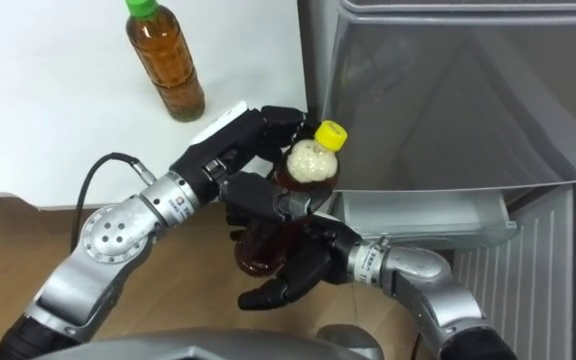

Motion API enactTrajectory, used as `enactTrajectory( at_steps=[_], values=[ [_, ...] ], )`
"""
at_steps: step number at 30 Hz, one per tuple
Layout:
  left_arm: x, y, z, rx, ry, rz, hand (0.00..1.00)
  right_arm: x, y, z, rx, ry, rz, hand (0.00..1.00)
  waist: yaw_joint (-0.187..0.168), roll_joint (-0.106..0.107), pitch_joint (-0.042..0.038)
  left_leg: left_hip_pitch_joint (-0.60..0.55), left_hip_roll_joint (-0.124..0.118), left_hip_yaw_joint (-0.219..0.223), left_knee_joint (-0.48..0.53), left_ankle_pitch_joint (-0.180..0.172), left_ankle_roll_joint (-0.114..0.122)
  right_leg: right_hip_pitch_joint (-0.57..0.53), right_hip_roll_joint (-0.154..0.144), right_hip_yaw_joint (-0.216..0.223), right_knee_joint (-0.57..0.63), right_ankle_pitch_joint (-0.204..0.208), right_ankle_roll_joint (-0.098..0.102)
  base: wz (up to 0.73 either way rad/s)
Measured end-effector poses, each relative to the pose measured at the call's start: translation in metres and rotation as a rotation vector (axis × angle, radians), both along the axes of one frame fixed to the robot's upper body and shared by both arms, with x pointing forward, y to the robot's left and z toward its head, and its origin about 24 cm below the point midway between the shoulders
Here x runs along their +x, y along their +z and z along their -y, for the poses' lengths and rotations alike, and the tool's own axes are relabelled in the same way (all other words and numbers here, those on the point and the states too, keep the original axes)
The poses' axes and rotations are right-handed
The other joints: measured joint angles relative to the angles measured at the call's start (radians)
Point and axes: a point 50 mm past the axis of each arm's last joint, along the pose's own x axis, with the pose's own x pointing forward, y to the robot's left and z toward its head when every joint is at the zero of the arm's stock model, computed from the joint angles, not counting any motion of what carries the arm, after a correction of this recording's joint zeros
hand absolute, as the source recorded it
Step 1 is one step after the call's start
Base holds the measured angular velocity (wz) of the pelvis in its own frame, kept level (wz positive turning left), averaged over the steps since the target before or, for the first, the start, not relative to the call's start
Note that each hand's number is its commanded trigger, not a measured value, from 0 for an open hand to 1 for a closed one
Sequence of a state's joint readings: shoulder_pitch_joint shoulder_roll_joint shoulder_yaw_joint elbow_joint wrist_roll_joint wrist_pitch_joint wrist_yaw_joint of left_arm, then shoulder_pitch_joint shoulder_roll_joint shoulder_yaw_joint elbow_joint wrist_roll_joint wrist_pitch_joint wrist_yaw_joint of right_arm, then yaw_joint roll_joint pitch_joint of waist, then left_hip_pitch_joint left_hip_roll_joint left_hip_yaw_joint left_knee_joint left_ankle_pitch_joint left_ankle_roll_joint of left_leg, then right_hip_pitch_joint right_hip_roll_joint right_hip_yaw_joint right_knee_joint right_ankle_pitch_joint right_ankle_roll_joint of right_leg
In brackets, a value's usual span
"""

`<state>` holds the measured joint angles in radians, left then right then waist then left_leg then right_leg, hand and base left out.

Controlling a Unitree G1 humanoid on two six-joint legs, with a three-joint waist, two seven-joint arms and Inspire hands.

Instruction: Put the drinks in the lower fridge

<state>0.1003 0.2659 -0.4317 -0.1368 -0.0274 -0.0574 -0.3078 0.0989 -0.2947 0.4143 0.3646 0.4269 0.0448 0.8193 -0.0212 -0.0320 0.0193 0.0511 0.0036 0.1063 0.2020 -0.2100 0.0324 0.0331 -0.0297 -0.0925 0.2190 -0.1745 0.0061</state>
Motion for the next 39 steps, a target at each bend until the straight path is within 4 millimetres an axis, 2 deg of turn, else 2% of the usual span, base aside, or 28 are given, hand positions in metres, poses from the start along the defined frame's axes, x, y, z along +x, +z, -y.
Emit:
enactTrajectory(
  at_steps=[2, 3, 4, 5, 6, 13, 25, 27, 28, 39],
  values=[
    [-0.0001, 0.0005, 0.0001, -0.002, -0.001, 0.005, 1.00, 0.0002, 0.0002, -0.0004, 0.005, -0.003, 0.000, 0.00, 0.000, -0.001, 0.0001, 0.000, 0.000, 0.000, 0.000, 0.000, 0.000, 0.001, 0.000, 0.000, 0.000, 0.000, 0.000, 0.00],
    [-0.0002, 0.0004, 0.0001, -0.001, -0.001, 0.005, 1.00, 0.0002, 0.0002, -0.0005, 0.005, -0.004, 0.000, 0.13, -0.001, -0.002, 0.0001, 0.000, 0.000, 0.000, 0.000, 0.000, 0.000, 0.001, 0.000, 0.000, 0.000, 0.000, 0.000, 0.00],
    [-0.0005, 0.0002, 0.0006, -0.001, -0.004, 0.004, 1.00, 0.0002, 0.0002, -0.0007, 0.006, -0.004, -0.001, 0.44, -0.001, -0.002, -0.0001, 0.000, 0.000, 0.000, 0.000, 0.000, 0.000, 0.001, 0.000, 0.000, 0.000, 0.000, 0.000, 0.00],
    [-0.0006, 0.0001, 0.0008, -0.001, -0.005, 0.004, 1.00, 0.0002, 0.0002, -0.0008, 0.007, -0.004, -0.001, 0.89, -0.001, -0.002, -0.0001, 0.000, 0.000, 0.000, 0.000, 0.000, 0.000, 0.001, 0.000, 0.000, 0.000, 0.000, 0.000, 0.00],
    [-0.0007, 0.0000, 0.0008, -0.001, -0.005, 0.004, 1.00, 0.0002, 0.0002, -0.0009, 0.007, -0.004, -0.001, 1.00, -0.001, -0.002, -0.0001, 0.000, 0.000, 0.000, 0.001, 0.000, 0.000, 0.001, 0.000, 0.000, 0.000, 0.000, 0.000, 0.00],
    [-0.0011, -0.0003, 0.0008, 0.000, -0.011, 0.001, 1.00, 0.0001, 0.0004, -0.0051, 0.032, -0.016, -0.004, 1.00, -0.001, -0.002, -0.0005, 0.000, 0.000, 0.000, 0.000, 0.000, 0.000, 0.001, 0.000, 0.001, 0.000, 0.000, 0.000, 0.00],
    [-0.0027, -0.0007, 0.0047, -0.016, -0.017, -0.005, 1.00, -0.0020, -0.0008, -0.0076, 0.034, -0.007, -0.012, 1.00, 0.000, -0.002, -0.0056, 0.003, 0.000, 0.000, 0.000, 0.000, 0.000, 0.002, 0.001, 0.002, 0.000, 0.000, 0.000, 0.00],
    [-0.0028, -0.0008, 0.0046, -0.016, -0.015, -0.006, 0.53, -0.0031, -0.0013, -0.0076, 0.035, -0.008, -0.015, 1.00, 0.002, 0.000, -0.0071, 0.003, 0.000, 0.000, 0.000, 0.000, 0.000, 0.002, 0.001, 0.002, 0.000, 0.000, 0.000, 0.00],
    [-0.0030, -0.0010, 0.0047, -0.015, -0.017, -0.007, 0.00, -0.0040, -0.0018, -0.0075, 0.036, -0.009, -0.018, 1.00, 0.002, 0.002, -0.0080, 0.003, 0.000, 0.000, 0.000, 0.000, 0.000, 0.002, 0.001, 0.002, 0.000, 0.000, 0.000, 0.00],
    [-0.0030, -0.0010, 0.0051, -0.017, -0.019, -0.008, 0.00, -0.0078, -0.0030, -0.0084, 0.064, -0.033, -0.039, 1.00, 0.001, 0.004, -0.0089, 0.003, 0.000, 0.000, 0.000, 0.000, 0.000, 0.002, 0.001, 0.000, 0.001, 0.000, 0.000, 0.00]
  ],
)
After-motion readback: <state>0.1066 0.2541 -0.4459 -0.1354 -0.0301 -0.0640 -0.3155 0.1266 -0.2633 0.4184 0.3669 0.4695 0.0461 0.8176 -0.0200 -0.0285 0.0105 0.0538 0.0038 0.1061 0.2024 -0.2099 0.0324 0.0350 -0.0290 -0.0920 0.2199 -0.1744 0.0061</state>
